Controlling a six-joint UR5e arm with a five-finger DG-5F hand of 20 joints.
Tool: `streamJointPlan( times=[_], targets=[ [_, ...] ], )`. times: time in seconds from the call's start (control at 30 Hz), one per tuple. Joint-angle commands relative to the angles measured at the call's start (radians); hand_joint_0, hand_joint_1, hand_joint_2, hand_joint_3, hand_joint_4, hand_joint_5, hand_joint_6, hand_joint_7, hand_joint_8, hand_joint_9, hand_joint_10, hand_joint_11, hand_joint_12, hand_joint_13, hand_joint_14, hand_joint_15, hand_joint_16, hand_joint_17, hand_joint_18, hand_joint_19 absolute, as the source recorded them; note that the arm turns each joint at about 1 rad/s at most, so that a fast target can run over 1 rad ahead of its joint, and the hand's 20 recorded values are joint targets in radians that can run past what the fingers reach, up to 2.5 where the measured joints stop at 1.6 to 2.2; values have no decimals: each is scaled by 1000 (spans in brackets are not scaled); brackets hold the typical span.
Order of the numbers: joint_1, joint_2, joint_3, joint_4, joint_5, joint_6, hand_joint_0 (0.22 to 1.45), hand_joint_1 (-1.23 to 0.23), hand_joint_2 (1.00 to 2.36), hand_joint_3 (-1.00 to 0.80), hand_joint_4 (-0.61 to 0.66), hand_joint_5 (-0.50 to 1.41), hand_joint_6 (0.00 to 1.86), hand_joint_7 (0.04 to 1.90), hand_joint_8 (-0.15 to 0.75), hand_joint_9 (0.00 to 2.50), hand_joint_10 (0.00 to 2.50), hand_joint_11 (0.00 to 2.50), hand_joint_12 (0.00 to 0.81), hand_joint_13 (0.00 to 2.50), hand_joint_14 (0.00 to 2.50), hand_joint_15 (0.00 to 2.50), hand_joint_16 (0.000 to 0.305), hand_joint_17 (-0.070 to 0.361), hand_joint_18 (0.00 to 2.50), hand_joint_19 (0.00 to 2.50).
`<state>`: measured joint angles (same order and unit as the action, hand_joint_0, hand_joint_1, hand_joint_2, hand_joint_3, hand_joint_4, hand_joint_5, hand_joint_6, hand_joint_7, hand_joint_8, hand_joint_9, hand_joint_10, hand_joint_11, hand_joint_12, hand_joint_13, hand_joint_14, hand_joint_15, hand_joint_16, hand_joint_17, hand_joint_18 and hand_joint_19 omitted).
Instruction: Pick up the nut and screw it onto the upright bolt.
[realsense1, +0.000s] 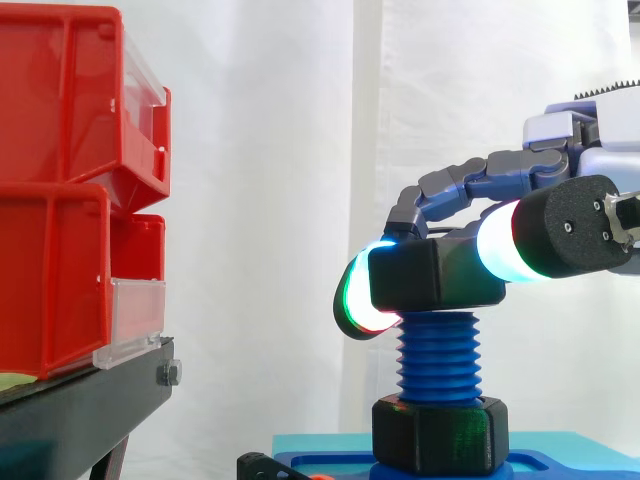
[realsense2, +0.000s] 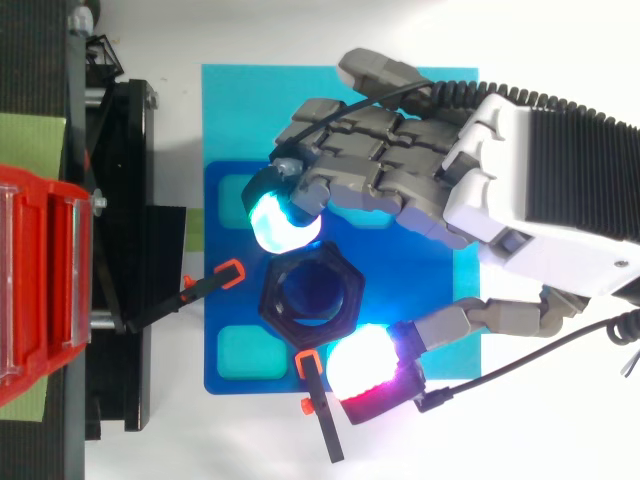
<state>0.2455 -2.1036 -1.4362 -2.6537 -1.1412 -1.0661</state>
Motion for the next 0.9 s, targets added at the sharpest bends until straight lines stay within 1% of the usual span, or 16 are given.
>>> streamJointPlan(
  times=[0.0,0.17,0.2,0.37,0.43,0.47,0.5,0.53,0.6,0.87],
  targets=[
    [0,0,0,0,1,0,543,-621,1000,-500,283,-188,503,1035,286,529,2,0,334,408,0,0,42,94,163,0],
    [-2,-1,-1,0,1,0,543,-621,1000,-500,284,-187,503,1031,287,529,0,0,334,407,0,0,42,93,163,0],
    [-5,0,-1,-2,0,0,543,-621,1000,-500,288,-187,503,1035,286,530,0,0,333,407,0,0,41,93,165,0],
    [-8,-1,-4,-2,0,0,543,-622,1000,-500,288,-187,503,1031,286,531,0,0,334,408,0,0,41,93,166,0],
    [-8,0,-26,8,0,0,544,-621,1000,-500,290,-186,503,1032,287,530,1,0,334,409,0,0,41,93,166,0],
    [-8,0,-26,8,0,0,544,-622,1000,-500,288,-186,503,1032,287,531,0,0,334,408,0,0,41,93,165,0],
    [-5,0,-36,20,0,0,544,-622,1000,-500,289,-186,503,1032,286,532,0,0,334,408,0,0,41,93,164,0],
    [-2,0,-44,51,5,0,544,-622,1000,-500,288,-186,503,1032,286,531,0,0,334,409,0,0,41,93,165,0],
    [-2,0,-46,71,0,0,545,-622,1000,-500,285,-186,503,1031,286,532,0,0,333,409,0,0,41,93,165,0],
    [-3,0,-46,67,-2,0,545,-622,1000,-500,283,-186,503,1031,286,531,0,0,334,408,0,0,41,93,165,0]
  ],
)
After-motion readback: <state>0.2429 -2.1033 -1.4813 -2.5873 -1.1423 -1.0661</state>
